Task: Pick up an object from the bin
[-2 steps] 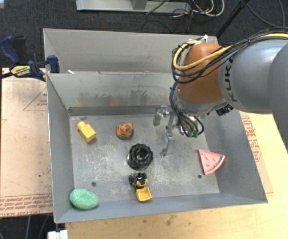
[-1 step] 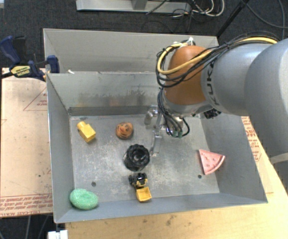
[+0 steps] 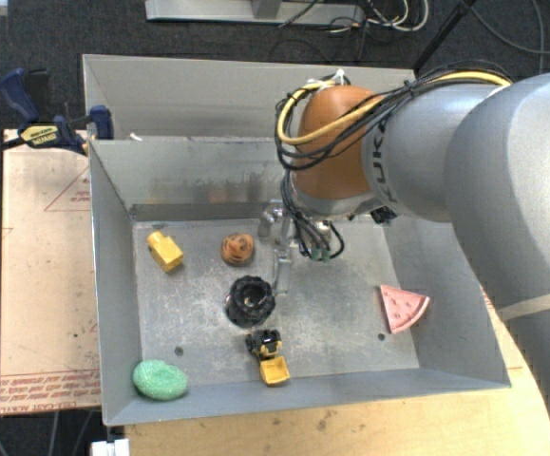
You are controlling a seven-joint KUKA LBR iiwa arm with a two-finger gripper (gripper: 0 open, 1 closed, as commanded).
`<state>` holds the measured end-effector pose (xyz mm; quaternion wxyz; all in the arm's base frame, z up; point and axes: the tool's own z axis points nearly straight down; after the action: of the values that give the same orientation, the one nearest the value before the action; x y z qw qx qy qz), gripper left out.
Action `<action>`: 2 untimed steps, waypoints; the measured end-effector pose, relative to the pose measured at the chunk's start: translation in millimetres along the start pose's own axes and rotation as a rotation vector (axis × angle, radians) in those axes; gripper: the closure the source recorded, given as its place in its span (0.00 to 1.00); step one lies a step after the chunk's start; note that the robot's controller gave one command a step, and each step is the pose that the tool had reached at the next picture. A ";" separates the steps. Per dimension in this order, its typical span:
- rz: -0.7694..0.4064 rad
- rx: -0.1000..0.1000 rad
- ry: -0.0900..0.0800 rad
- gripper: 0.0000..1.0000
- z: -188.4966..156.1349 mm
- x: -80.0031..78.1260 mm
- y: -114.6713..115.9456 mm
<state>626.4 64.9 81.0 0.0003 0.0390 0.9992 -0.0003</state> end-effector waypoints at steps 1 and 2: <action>-0.282 -0.003 -0.009 0.00 1.9 4.3 11.9; -0.318 -0.001 -0.012 0.00 4.8 24.5 17.7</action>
Offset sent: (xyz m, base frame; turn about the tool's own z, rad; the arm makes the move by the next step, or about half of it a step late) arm -0.0544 0.0319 -0.0110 -0.0961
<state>603.4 84.4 76.1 0.0064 -0.1196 0.9928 0.0002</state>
